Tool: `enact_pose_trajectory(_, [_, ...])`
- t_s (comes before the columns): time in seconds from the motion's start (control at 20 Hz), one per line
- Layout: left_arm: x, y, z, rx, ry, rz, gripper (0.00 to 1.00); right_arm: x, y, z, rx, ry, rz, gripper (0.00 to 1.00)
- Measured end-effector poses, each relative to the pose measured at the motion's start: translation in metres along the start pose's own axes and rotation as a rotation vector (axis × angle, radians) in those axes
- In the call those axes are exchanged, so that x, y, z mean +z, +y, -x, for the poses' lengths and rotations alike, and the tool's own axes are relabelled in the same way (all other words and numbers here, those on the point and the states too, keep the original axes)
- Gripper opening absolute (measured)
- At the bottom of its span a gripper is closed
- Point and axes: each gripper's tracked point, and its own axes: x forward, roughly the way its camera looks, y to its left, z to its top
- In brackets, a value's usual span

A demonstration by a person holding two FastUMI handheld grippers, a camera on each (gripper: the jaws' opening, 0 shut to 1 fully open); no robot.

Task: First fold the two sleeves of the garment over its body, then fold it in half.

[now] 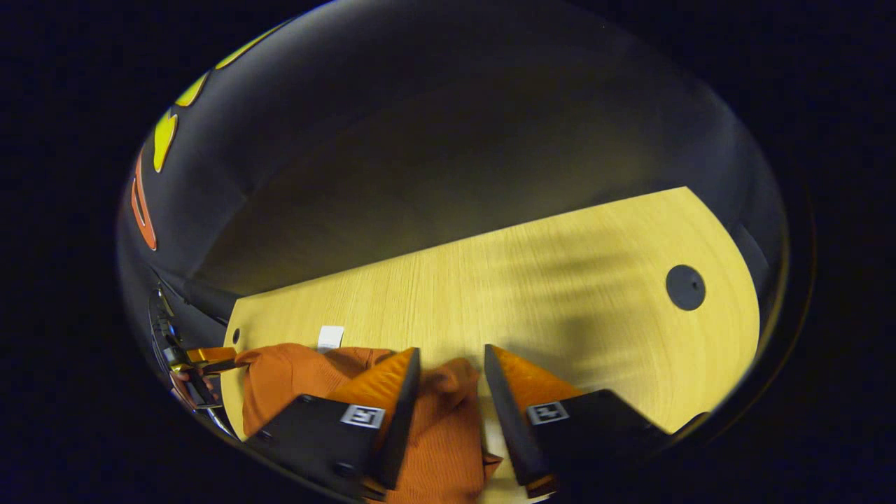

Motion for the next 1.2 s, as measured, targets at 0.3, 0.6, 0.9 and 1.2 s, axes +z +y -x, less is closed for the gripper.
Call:
enact_pose_trajectory(0.3, [0.037,-0.008,0.068,0.067,-0.191,-0.097,0.99,0.021,0.016,0.063,-0.035,-0.133,0.012,0.77])
enact_pose_trajectory(0.6, [0.053,-0.07,0.231,0.028,-0.511,-0.184,0.99,0.033,0.077,0.214,-0.04,-0.413,0.126,0.87])
enact_pose_trajectory(0.9, [0.026,-0.122,0.394,-0.015,-0.761,-0.269,0.98,0.015,0.153,0.382,-0.022,-0.713,0.276,1.0])
enact_pose_trajectory(1.2, [-0.058,-0.145,0.518,0.009,-0.965,-0.291,0.98,-0.05,0.175,0.515,0.013,-0.854,0.282,0.93])
